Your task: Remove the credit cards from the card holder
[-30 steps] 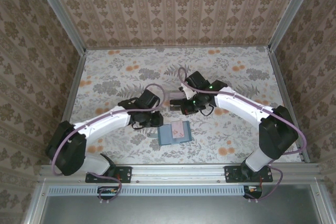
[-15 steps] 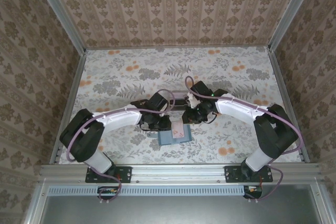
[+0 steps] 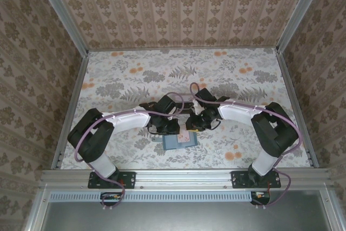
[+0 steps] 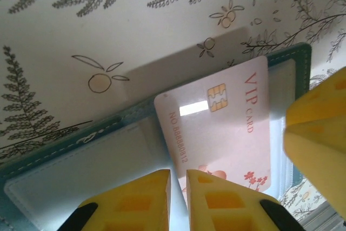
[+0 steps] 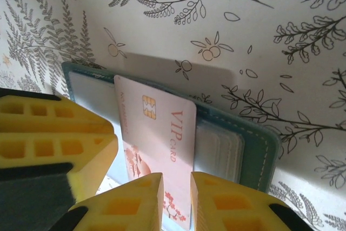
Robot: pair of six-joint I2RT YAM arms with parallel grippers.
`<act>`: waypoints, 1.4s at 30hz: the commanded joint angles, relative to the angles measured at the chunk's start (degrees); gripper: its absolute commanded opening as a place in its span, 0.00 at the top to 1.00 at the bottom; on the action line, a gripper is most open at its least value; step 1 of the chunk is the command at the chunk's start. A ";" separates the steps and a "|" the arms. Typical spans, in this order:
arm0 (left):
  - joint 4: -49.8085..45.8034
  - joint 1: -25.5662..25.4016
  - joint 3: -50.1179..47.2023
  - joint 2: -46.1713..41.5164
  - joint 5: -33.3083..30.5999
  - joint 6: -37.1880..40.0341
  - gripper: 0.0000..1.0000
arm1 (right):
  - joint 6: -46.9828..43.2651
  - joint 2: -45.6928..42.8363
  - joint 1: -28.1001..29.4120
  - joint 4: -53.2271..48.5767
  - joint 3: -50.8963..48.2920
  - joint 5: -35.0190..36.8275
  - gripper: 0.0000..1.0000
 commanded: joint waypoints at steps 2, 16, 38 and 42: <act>-2.12 -0.55 1.80 1.62 0.23 -0.50 0.84 | 1.15 1.59 0.10 2.28 -1.36 -2.54 0.77; -6.25 -1.14 3.34 5.79 -0.72 0.94 0.91 | 4.86 1.47 0.10 9.57 -4.52 -7.40 0.76; -9.41 1.72 3.41 -6.58 -5.66 2.42 0.80 | -11.21 -7.42 0.01 -16.27 8.58 5.09 1.00; -8.56 4.60 0.17 -12.24 -7.23 2.84 0.78 | -22.64 -7.18 -0.16 -23.56 15.59 12.27 1.00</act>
